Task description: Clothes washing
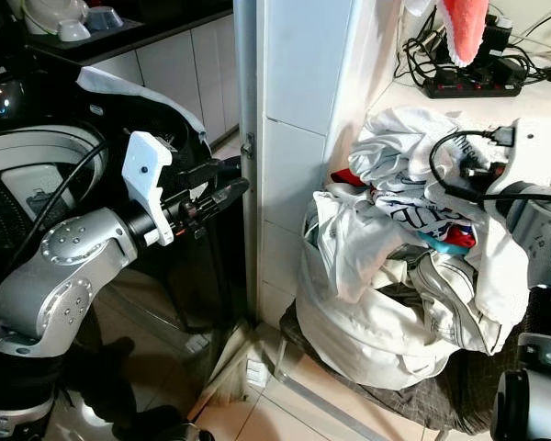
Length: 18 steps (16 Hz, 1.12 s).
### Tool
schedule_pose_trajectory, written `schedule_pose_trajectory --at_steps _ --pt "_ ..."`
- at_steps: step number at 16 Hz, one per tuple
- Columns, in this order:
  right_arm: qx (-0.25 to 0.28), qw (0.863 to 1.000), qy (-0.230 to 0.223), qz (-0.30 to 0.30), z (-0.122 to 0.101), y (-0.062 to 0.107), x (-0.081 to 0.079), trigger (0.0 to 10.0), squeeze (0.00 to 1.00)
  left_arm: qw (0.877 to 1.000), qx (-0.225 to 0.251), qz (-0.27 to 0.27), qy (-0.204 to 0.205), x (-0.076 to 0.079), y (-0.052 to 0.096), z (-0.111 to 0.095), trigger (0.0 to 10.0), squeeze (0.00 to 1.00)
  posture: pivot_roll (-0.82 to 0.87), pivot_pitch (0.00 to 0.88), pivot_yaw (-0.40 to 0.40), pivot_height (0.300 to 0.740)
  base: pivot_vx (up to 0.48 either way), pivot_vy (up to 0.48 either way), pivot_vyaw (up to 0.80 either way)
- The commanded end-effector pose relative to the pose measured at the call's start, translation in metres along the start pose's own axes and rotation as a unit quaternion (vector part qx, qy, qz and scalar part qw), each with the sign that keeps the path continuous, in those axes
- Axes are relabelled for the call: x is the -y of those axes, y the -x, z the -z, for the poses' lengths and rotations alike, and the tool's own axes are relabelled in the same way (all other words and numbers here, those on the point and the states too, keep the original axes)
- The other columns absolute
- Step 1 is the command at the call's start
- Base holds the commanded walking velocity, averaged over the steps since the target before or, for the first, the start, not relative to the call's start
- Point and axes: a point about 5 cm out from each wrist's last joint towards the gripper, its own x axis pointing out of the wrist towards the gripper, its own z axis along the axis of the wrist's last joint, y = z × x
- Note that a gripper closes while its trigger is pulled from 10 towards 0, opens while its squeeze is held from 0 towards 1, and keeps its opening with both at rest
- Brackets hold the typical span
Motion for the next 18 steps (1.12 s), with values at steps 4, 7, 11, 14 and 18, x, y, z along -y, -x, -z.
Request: schedule_pose_trajectory --at_steps 4,7,11,14,18 --pt "0.054 0.998 -0.018 -0.003 -0.030 0.013 0.003 0.0 0.00 1.000 0.017 -0.021 -0.005 -0.006 -0.001 -0.006 10.0 0.00 -0.03 0.000 0.014 0.740 0.000 0.000 0.00" --pt "0.129 0.990 -0.047 -0.043 -0.069 0.027 -0.006 0.0 0.00 0.998 0.043 -0.048 -0.007 -0.014 -0.002 -0.014 10.0 0.00 -0.03 0.000 0.013 0.740 0.000 0.000 0.00" --pt "0.237 0.940 -0.087 -0.229 -0.141 0.063 -0.057 0.0 0.00 0.988 0.128 -0.088 -0.017 -0.026 -0.011 -0.050 10.0 1.00 -0.03 0.000 0.008 0.740 0.000 0.000 0.00" --pt "0.241 0.899 -0.089 -0.354 -0.157 0.075 -0.108 0.0 0.00 0.974 0.218 -0.057 -0.011 -0.022 -0.023 -0.093 10.0 1.00 -0.03 0.000 0.006 0.740 0.000 0.000 0.00" --pt "0.197 0.871 -0.079 -0.442 -0.139 0.072 -0.152 0.0 0.00 0.952 0.306 -0.010 0.015 -0.013 -0.024 -0.130 10.0 1.00 -0.02 0.000 -0.009 0.740 0.000 0.000 0.00"
